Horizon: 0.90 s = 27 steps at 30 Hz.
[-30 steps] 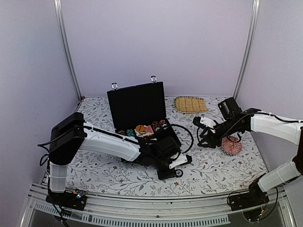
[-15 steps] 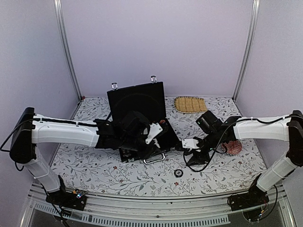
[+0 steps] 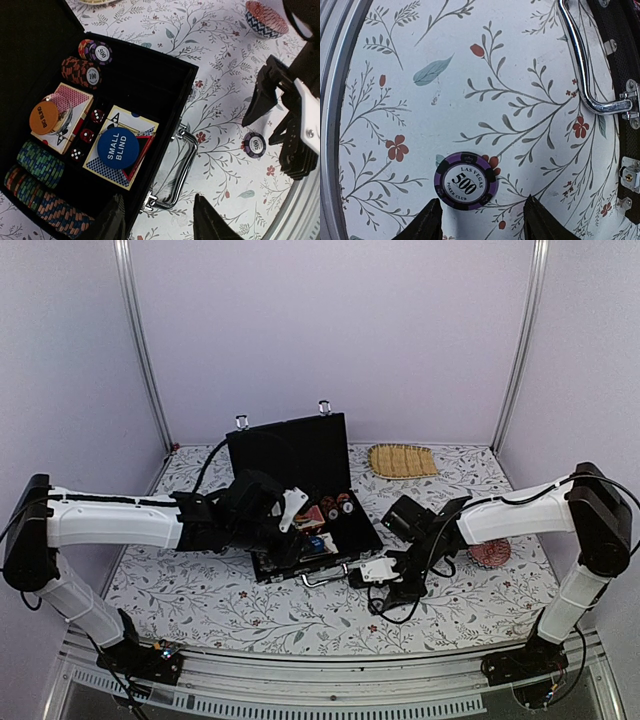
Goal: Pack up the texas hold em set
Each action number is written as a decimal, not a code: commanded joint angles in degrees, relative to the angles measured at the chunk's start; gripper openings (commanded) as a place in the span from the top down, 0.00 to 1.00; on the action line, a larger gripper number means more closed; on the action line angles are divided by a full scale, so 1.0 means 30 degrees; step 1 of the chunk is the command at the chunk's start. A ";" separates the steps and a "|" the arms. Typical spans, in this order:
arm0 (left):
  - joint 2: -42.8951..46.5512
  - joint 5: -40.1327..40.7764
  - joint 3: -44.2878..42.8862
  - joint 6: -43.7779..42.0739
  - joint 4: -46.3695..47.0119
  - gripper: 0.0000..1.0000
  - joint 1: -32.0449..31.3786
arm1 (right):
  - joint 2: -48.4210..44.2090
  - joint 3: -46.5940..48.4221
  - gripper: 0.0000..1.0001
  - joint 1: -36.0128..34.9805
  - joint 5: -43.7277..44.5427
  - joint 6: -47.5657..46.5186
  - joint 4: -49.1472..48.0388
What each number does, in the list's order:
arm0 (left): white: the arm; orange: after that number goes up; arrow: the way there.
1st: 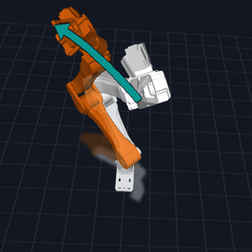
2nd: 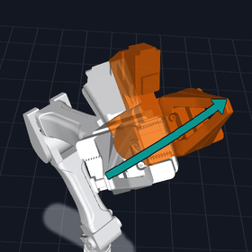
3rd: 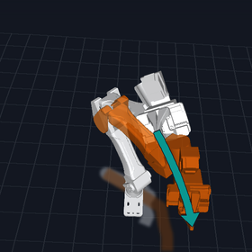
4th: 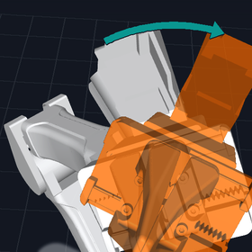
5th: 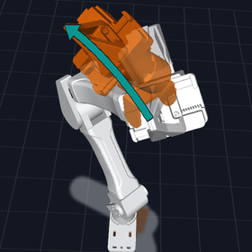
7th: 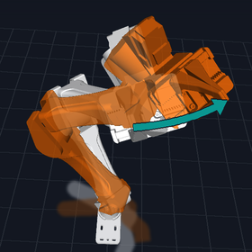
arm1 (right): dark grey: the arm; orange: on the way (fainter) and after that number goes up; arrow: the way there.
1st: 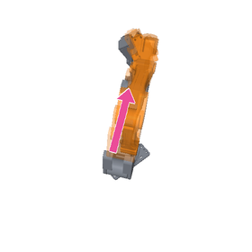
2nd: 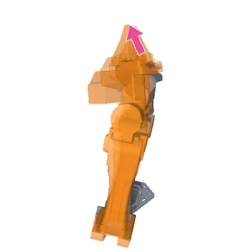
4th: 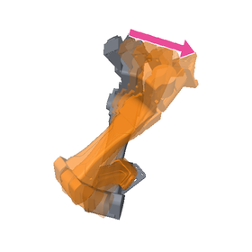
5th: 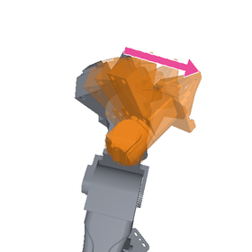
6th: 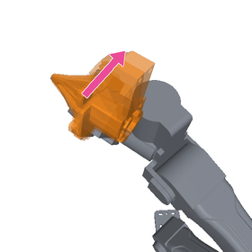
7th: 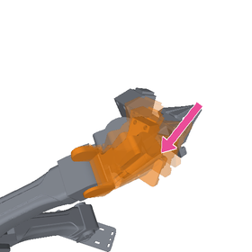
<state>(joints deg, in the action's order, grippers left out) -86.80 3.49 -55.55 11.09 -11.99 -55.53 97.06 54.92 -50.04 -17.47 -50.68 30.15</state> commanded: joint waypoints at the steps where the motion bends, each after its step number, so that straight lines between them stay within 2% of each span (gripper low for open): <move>1: 0.0253 -0.0036 0.0207 0.0186 0.0638 0.53 0.0340 | 0.0885 0.0895 0.43 -0.0503 0.0092 -0.0198 0.0427; 17: 0.0227 -0.0025 0.0468 0.0345 0.0970 0.53 0.0593 | 0.2060 0.1236 0.49 -0.1090 0.0258 -0.0203 0.1206; 27: 0.0143 -0.0137 0.0520 0.0389 0.1066 0.53 0.0656 | 0.2366 0.1365 0.49 -0.1395 0.0027 0.0045 0.1261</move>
<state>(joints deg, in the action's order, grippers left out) -86.80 3.46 -54.68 11.84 -10.13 -54.46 102.35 58.59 -53.32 -16.69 -51.05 32.58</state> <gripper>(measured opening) 0.471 0.511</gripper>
